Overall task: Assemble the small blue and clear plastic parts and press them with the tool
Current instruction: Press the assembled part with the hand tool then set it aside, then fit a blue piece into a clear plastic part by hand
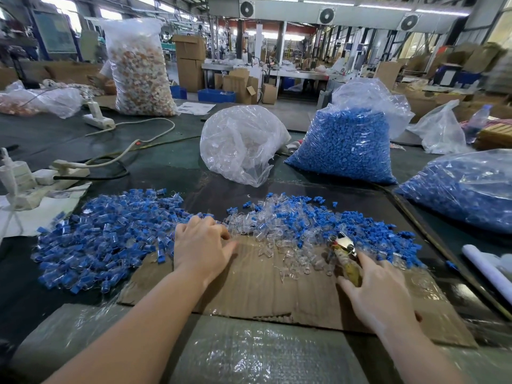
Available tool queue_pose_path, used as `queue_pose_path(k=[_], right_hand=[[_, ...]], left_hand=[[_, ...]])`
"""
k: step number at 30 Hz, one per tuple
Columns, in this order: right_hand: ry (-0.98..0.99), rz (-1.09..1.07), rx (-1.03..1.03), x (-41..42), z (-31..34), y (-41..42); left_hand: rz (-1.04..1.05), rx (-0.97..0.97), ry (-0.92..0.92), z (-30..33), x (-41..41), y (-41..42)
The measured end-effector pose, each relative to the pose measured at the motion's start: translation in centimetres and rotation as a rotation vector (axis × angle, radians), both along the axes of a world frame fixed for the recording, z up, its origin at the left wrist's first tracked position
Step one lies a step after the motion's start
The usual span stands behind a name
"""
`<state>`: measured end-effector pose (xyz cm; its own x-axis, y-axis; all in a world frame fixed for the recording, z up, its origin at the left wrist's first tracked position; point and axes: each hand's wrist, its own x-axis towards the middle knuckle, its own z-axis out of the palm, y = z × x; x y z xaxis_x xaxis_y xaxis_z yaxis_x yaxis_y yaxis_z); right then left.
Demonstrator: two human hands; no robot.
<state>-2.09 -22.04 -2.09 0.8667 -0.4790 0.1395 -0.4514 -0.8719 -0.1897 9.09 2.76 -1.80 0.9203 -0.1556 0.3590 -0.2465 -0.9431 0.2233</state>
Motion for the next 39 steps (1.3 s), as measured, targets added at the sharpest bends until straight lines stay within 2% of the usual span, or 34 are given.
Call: queue_pose_path(k=[7, 9, 12, 14, 18, 25, 39], right_hand=[[0.023, -0.026, -0.086, -0.4, -0.2, 0.3], [0.02, -0.023, -0.027, -0.3, 0.0, 0.3], [-0.042, -0.038, 0.059, 0.2, 0.6, -0.3], [-0.106, -0.048, 0.042, 0.7, 1.2, -1.1], [-0.143, -0.118, 0.04, 1.3, 2.3, -2.5], [-0.156, -0.084, 0.033, 3.9, 2.7, -3.2], [-0.016, -0.19, -0.042, 7.5, 2.4, -3.3]], left_hand=[[-0.031, -0.015, -0.005, -0.3, -0.4, -0.6], [-0.055, -0.055, -0.029, -0.2, -0.5, -1.0], [-0.138, -0.224, -0.021, -0.2, -1.0, -2.3], [-0.204, -0.365, 0.04, -0.1, -1.5, -3.5], [-0.287, -0.507, 0.139, -0.5, -2.3, -5.6], [-0.207, -0.768, 0.251, -1.2, -2.8, -7.5], [-0.213, -0.832, 0.299, -1.3, -2.7, -6.8]])
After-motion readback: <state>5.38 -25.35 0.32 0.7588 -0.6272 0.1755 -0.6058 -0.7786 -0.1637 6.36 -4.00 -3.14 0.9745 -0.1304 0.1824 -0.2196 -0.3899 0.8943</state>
